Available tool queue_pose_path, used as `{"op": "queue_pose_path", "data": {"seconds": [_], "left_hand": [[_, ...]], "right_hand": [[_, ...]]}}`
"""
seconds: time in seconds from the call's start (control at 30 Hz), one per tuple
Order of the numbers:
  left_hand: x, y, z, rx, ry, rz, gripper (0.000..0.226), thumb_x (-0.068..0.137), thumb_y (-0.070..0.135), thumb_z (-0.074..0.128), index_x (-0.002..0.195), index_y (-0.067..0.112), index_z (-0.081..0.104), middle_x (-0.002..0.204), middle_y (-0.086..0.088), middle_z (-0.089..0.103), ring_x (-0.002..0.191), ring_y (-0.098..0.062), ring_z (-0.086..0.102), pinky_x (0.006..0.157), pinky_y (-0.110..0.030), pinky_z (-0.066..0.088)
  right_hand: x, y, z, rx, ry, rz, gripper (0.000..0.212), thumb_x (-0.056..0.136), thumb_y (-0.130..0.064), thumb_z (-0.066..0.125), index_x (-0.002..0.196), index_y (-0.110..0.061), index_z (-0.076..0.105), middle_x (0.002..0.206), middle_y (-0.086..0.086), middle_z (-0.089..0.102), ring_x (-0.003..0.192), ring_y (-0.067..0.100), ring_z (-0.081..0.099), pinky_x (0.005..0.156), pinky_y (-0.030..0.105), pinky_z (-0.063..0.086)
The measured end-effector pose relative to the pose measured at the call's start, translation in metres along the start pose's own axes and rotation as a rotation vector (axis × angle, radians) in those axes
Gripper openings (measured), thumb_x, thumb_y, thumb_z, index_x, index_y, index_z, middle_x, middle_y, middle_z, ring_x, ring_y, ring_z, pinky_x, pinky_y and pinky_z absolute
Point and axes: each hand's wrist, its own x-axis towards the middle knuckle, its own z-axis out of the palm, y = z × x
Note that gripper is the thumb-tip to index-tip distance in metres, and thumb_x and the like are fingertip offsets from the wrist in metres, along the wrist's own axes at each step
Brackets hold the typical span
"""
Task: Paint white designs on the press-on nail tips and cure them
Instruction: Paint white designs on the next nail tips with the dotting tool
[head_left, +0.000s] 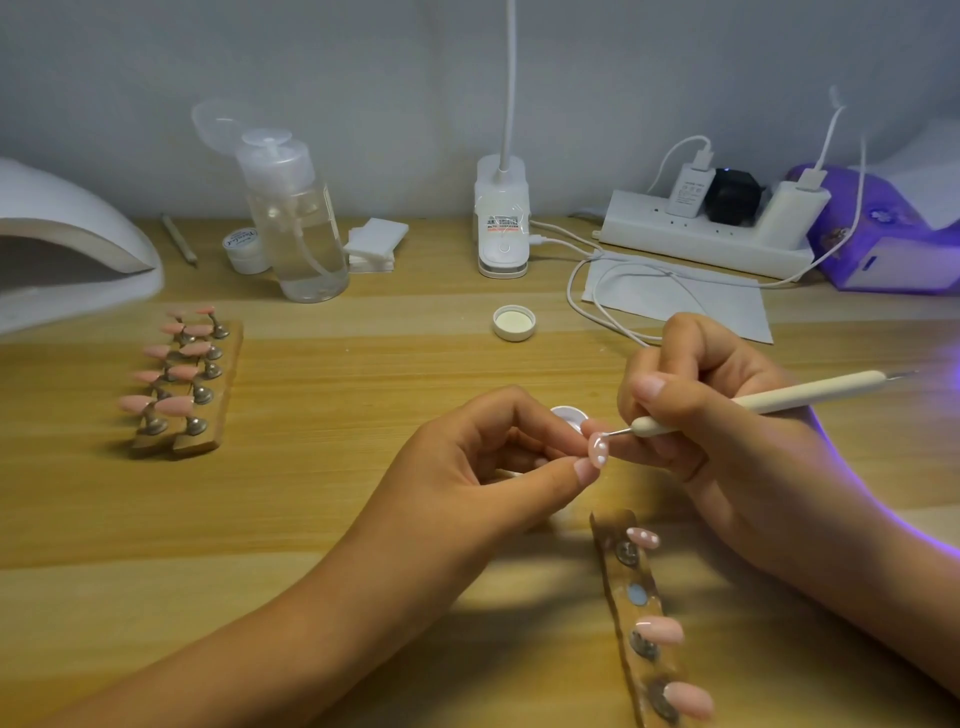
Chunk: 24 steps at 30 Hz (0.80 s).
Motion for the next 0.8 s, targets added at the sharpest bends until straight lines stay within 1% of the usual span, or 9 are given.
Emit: {"op": "queue_pose_path", "data": {"seconds": [0.13,0.2,0.3,0.37,0.5,0.63,0.8], "left_hand": [[-0.0005,-0.0006,-0.0010,-0.003,-0.010,0.001,0.010,0.070,0.033,0.076,0.076,0.028,0.070,0.082,0.007,0.071,0.073,-0.005,0.060,0.068,-0.017,0.049],[-0.0001,-0.0013,-0.0012,0.000,-0.005,0.002,0.010,0.069,0.034,0.075,0.076,0.028,0.070,0.082,0.006,0.071,0.073,-0.005,0.061,0.068,-0.018,0.050],[0.0002,-0.0016,-0.0012,0.004,-0.006,0.001,0.011,0.069,0.034,0.075,0.076,0.027,0.070,0.081,0.006,0.071,0.073,-0.006,0.060,0.069,-0.021,0.051],[0.0001,-0.0014,-0.0013,0.004,-0.008,0.000,0.011,0.069,0.034,0.075,0.076,0.027,0.070,0.083,0.007,0.071,0.073,-0.006,0.060,0.069,-0.020,0.051],[-0.0003,-0.0016,-0.0015,0.012,-0.005,0.000,0.010,0.070,0.033,0.076,0.076,0.027,0.071,0.082,0.006,0.071,0.073,-0.005,0.060,0.066,-0.018,0.050],[-0.0005,-0.0022,-0.0018,0.011,-0.004,-0.006,0.013,0.068,0.036,0.075,0.076,0.027,0.071,0.082,0.005,0.072,0.073,-0.005,0.060,0.067,-0.019,0.050],[-0.0003,-0.0030,-0.0019,0.012,-0.004,-0.003,0.013,0.068,0.035,0.076,0.077,0.026,0.071,0.084,0.003,0.072,0.076,-0.008,0.061,0.069,-0.022,0.051]], "right_hand": [[0.0002,-0.0011,0.0008,0.014,0.005,0.001,0.022,0.069,-0.013,0.068,0.057,-0.018,0.049,0.056,-0.002,0.049,0.051,0.006,0.047,0.055,0.021,0.054],[0.0003,-0.0009,0.0009,-0.002,0.012,0.001,0.025,0.070,-0.009,0.069,0.057,-0.018,0.049,0.055,-0.001,0.048,0.050,0.007,0.045,0.055,0.021,0.054],[0.0002,-0.0008,0.0016,-0.015,0.000,0.000,0.021,0.068,-0.016,0.067,0.057,-0.019,0.050,0.056,0.000,0.046,0.051,0.008,0.045,0.055,0.021,0.053],[-0.0001,-0.0006,0.0010,-0.010,-0.002,0.001,0.020,0.068,-0.017,0.067,0.058,-0.019,0.050,0.056,-0.001,0.047,0.051,0.008,0.045,0.056,0.021,0.053],[0.0000,-0.0003,0.0004,-0.014,0.006,0.005,0.025,0.069,-0.009,0.069,0.058,-0.019,0.049,0.056,-0.001,0.047,0.051,0.008,0.045,0.056,0.021,0.053],[0.0001,-0.0005,0.0011,-0.015,-0.004,0.008,0.020,0.068,-0.018,0.067,0.058,-0.019,0.050,0.056,0.000,0.045,0.052,0.009,0.043,0.056,0.021,0.053],[0.0002,-0.0003,0.0006,-0.016,-0.012,0.012,0.019,0.068,-0.018,0.067,0.057,-0.020,0.051,0.056,-0.001,0.046,0.052,0.008,0.044,0.056,0.021,0.053]]}}
